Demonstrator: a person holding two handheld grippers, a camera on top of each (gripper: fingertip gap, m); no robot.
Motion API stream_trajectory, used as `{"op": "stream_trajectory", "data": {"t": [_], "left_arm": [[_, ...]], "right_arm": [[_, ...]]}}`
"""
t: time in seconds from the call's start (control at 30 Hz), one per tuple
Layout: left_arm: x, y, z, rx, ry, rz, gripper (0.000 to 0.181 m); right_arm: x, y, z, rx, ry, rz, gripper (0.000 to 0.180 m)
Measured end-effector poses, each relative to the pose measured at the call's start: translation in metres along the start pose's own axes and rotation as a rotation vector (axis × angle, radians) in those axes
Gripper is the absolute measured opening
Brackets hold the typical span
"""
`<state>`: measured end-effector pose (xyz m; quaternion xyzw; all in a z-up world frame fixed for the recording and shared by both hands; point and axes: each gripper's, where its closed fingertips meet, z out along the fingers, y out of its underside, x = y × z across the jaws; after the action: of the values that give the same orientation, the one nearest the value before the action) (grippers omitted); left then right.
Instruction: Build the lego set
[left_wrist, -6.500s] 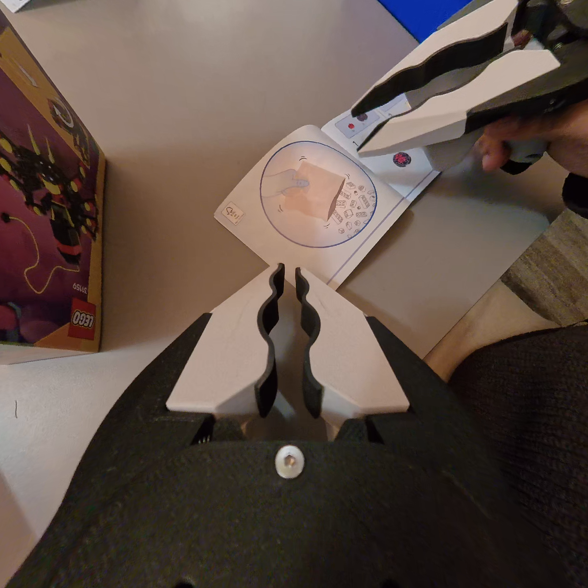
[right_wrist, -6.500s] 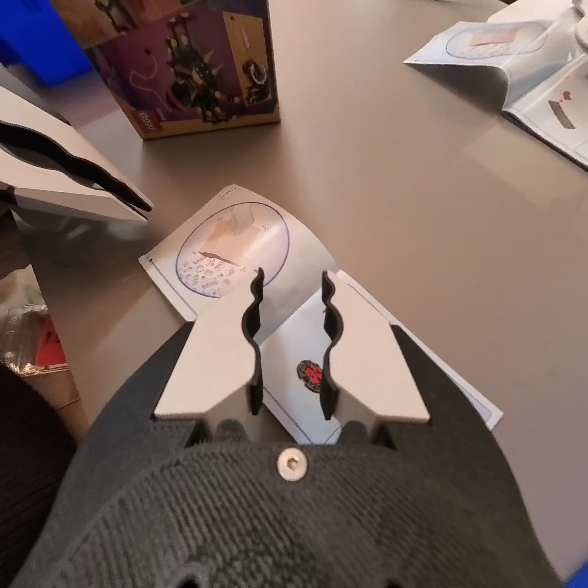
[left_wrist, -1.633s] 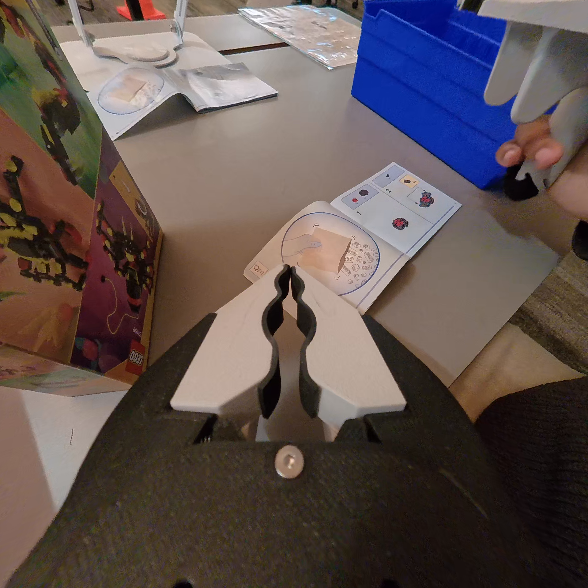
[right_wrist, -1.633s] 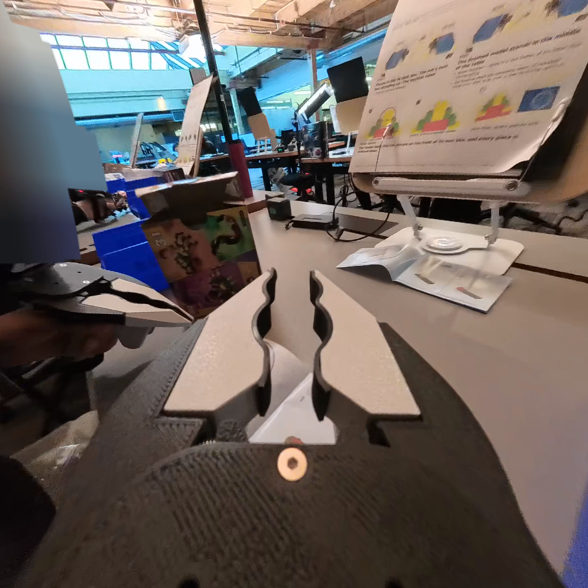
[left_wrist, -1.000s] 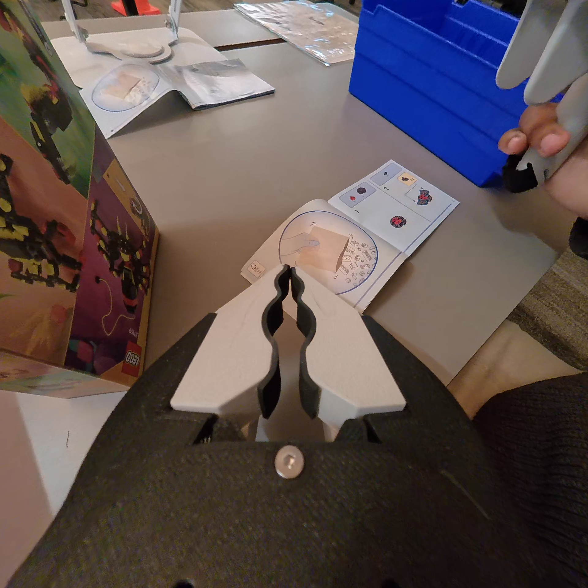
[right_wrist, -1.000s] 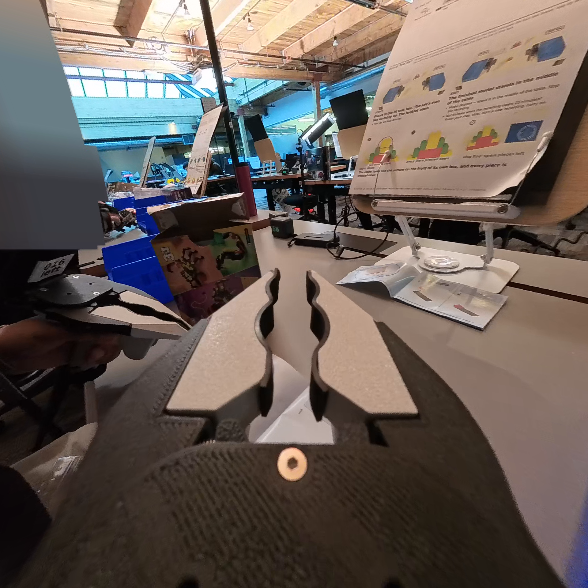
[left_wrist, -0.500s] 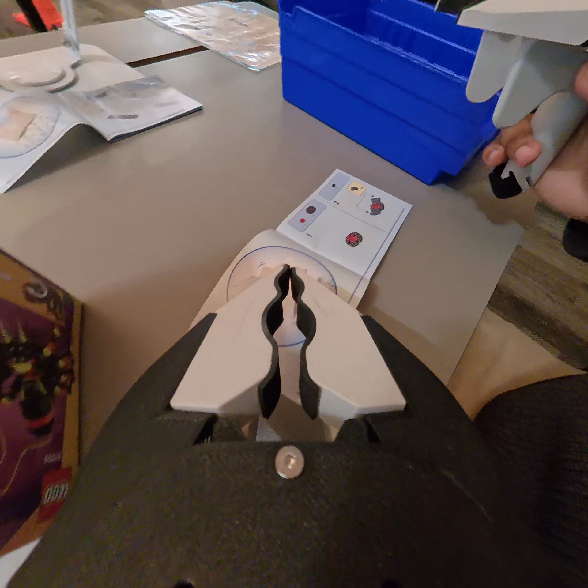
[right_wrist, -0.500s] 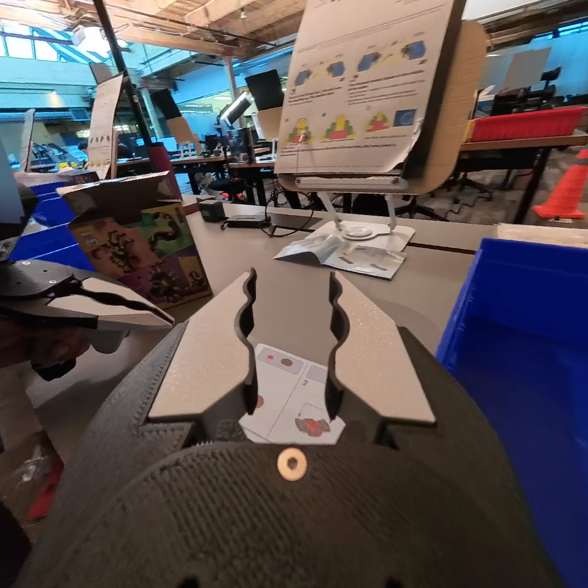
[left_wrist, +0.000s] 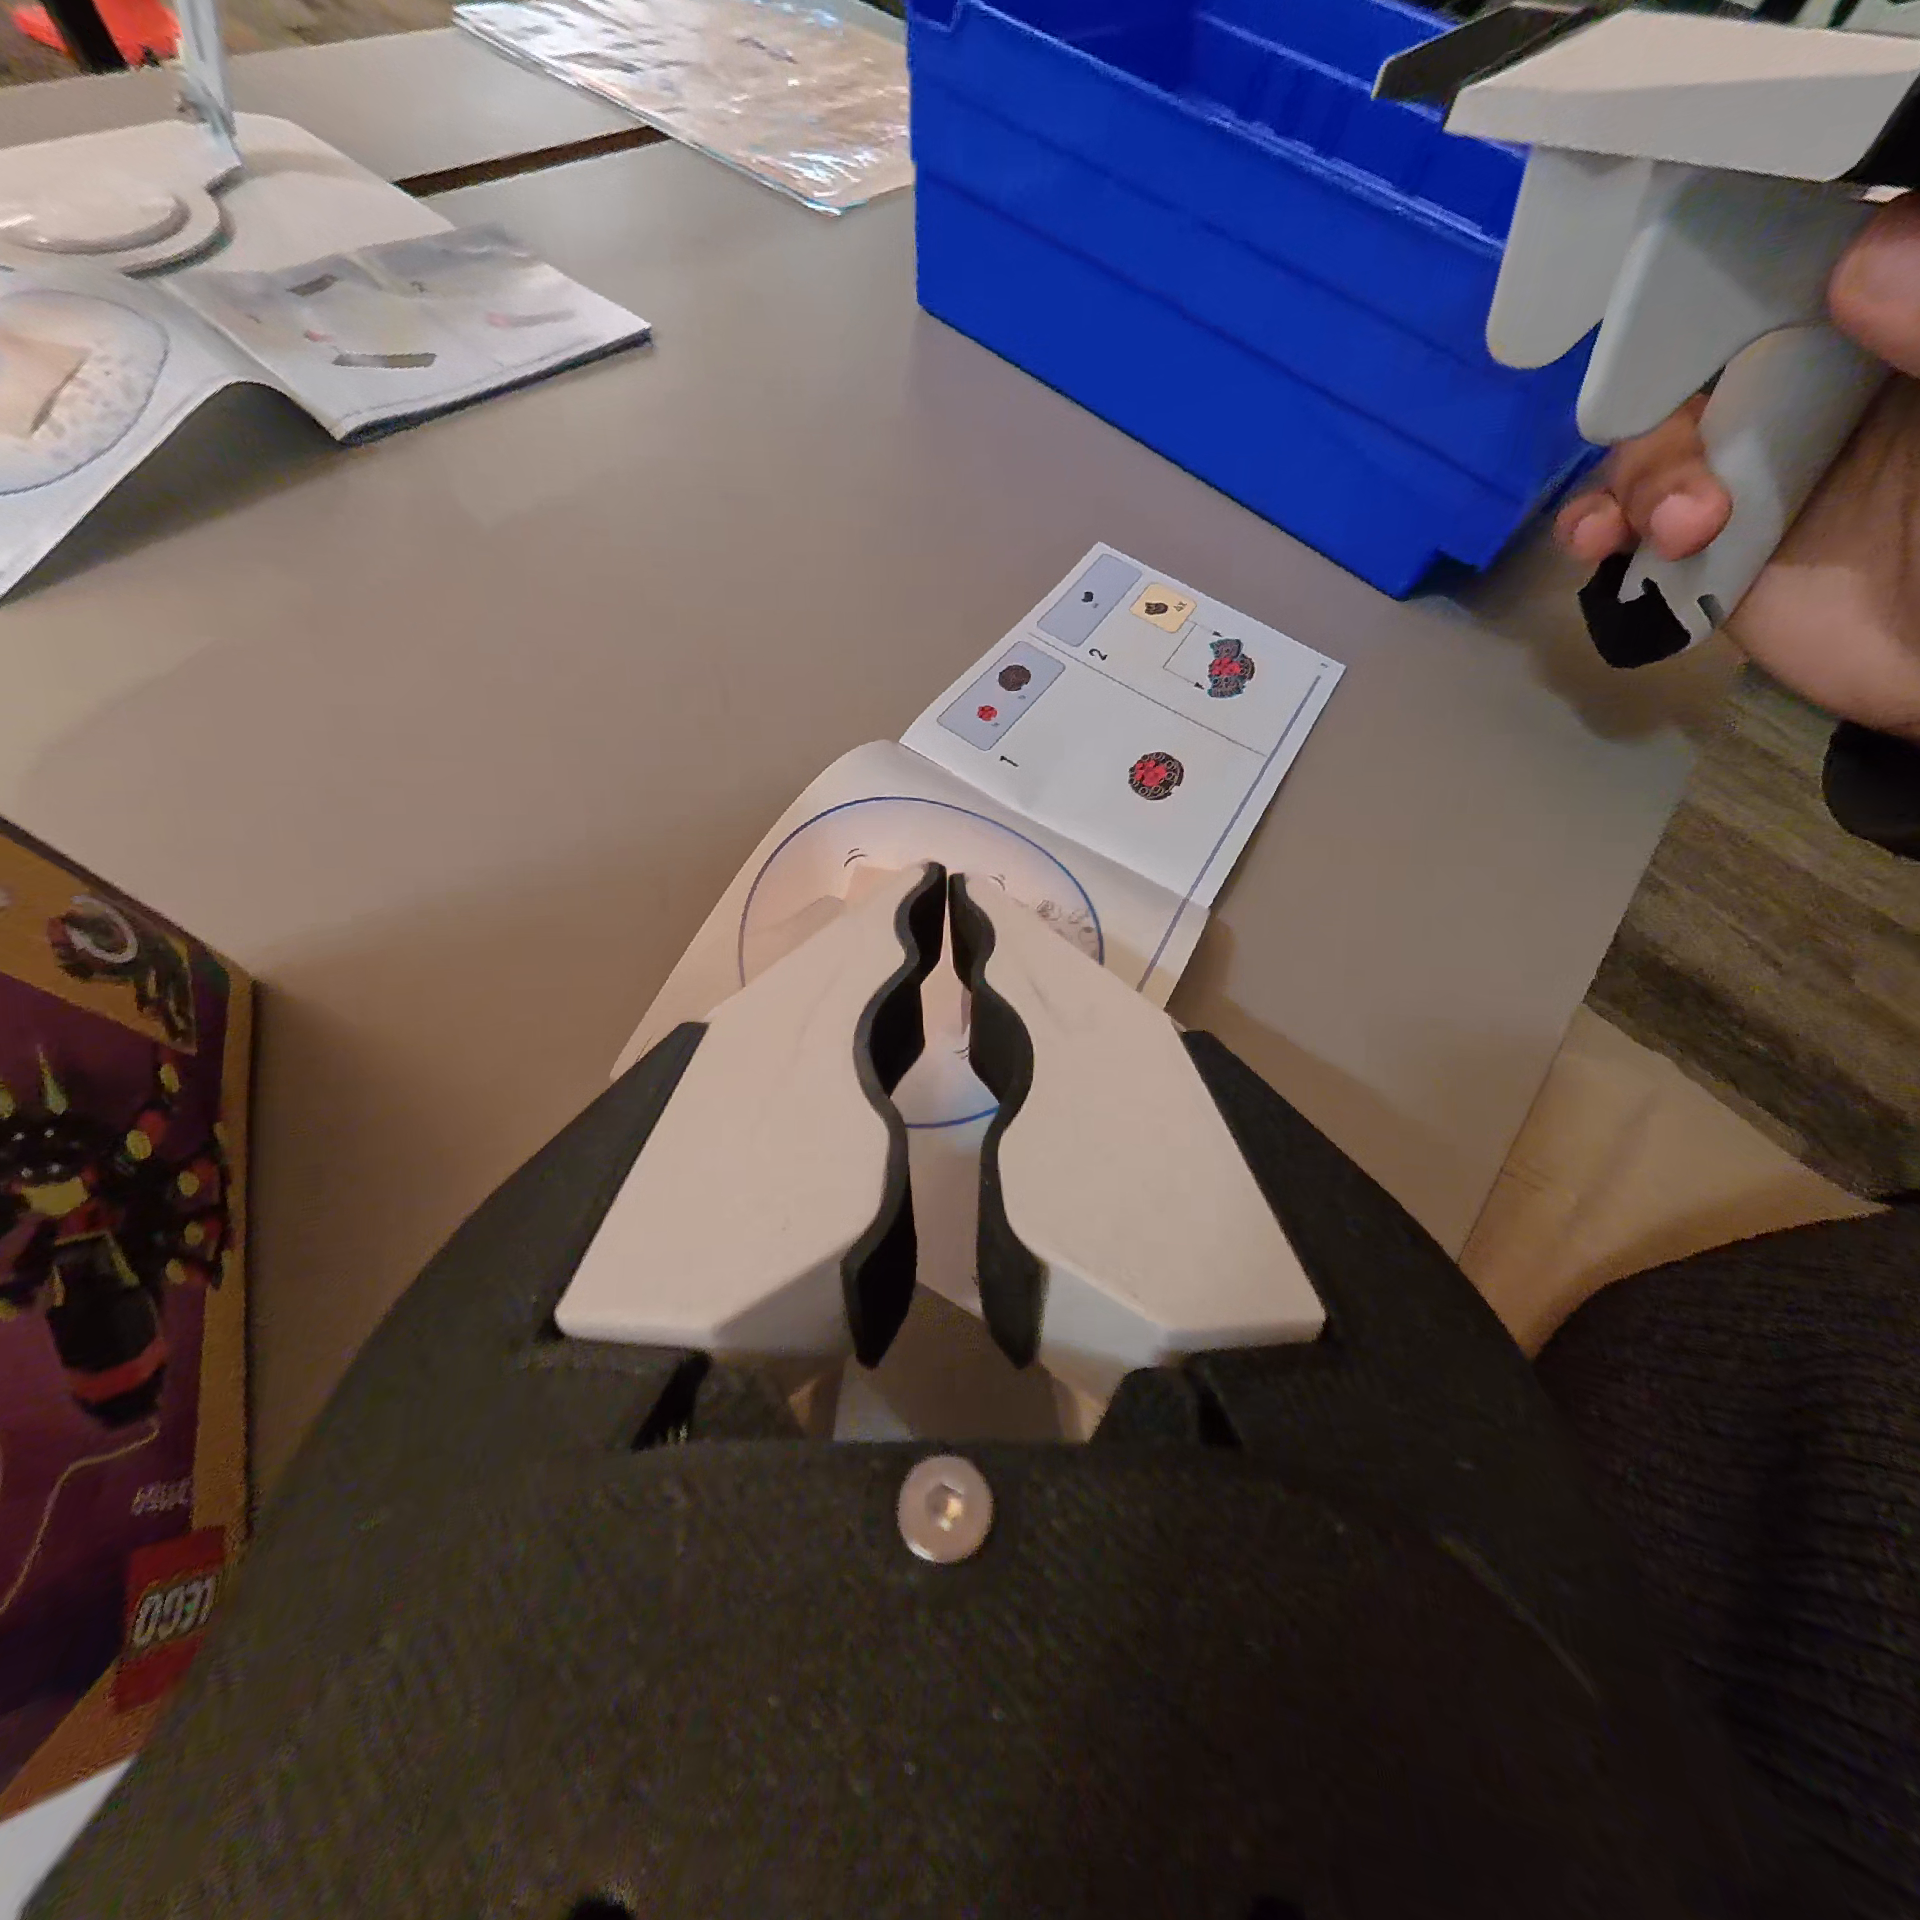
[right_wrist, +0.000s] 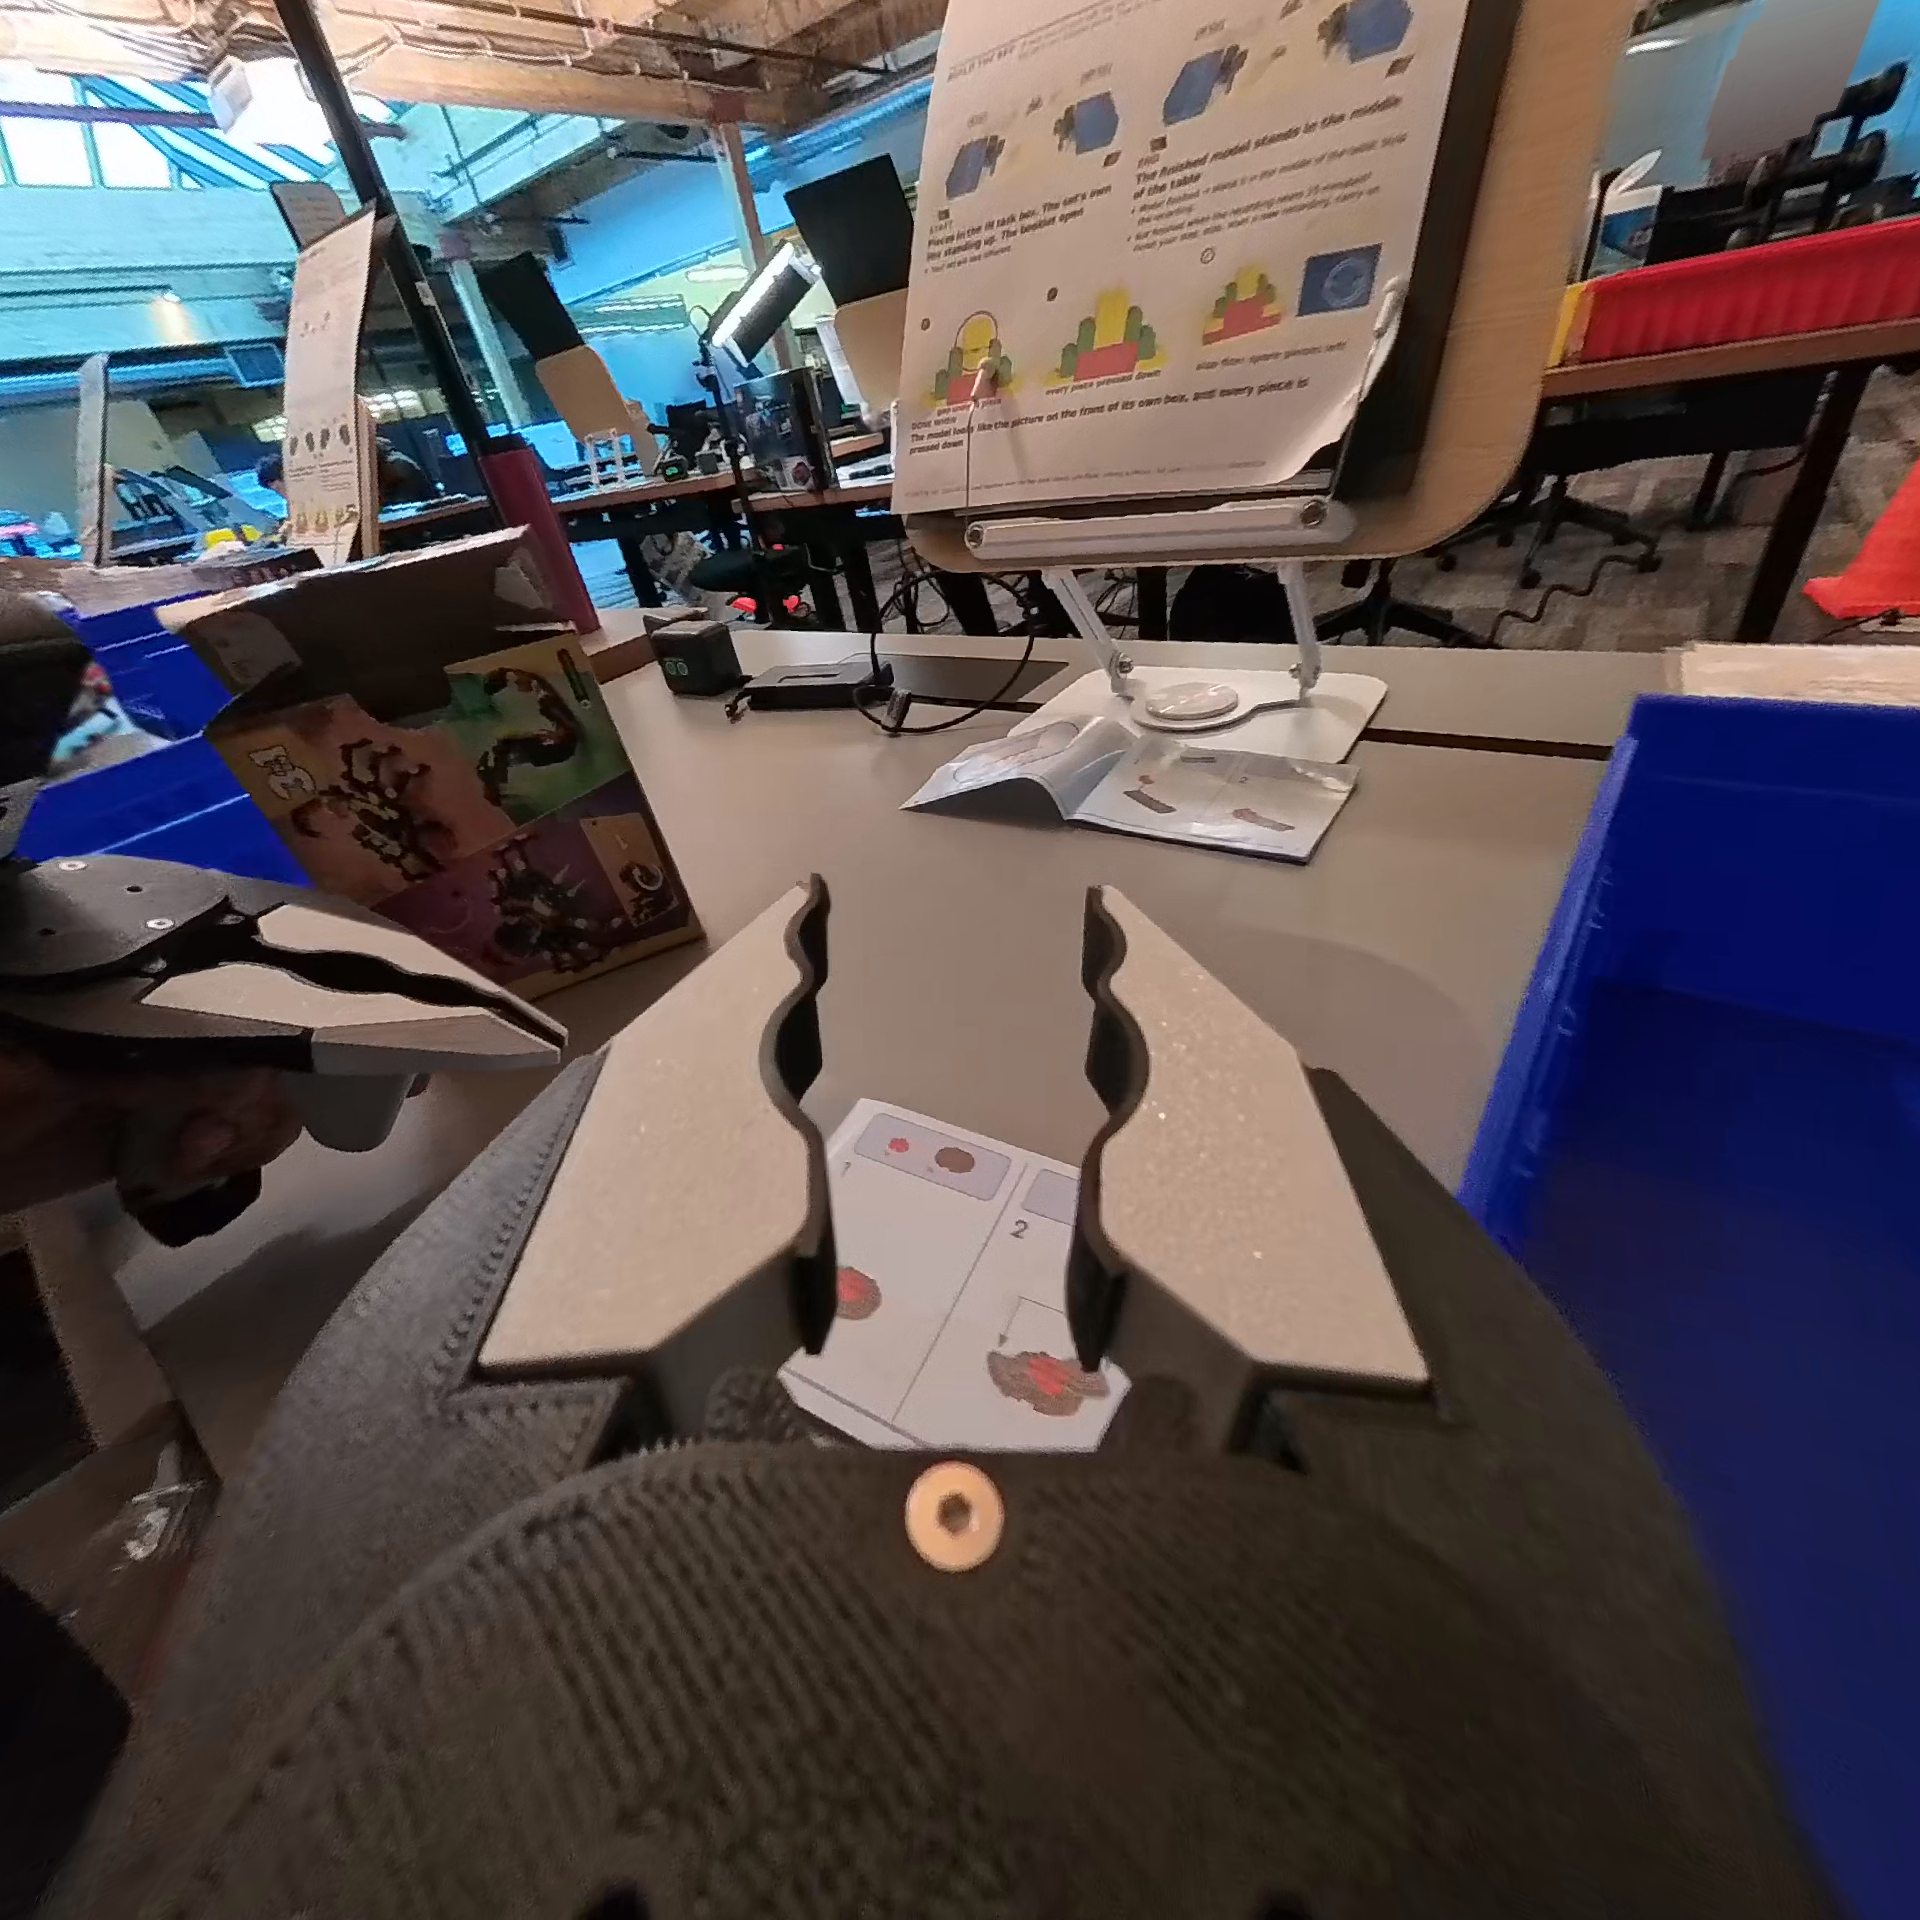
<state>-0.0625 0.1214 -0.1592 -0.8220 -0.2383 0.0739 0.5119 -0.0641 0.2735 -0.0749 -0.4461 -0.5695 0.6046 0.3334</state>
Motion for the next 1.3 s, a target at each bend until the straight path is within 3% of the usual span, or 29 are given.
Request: {"op": "stream_trajectory", "data": {"t": [0.4,0.8,1.3], "left_arm": [[-0.017,0.013,-0.024,-0.002,-0.099,-0.055,0.000],[-0.030,0.023,-0.045,0.006,-0.179,-0.093,0.000],[-0.027,0.024,-0.042,-0.005,-0.173,-0.074,0.000]], "right_arm": [[-0.045,0.007,0.030,-0.049,-0.149,-0.173,0.044],[-0.057,0.002,0.047,-0.028,-0.214,-0.138,0.041],[-0.058,0.002,0.042,-0.031,-0.221,-0.137,0.038]]}}
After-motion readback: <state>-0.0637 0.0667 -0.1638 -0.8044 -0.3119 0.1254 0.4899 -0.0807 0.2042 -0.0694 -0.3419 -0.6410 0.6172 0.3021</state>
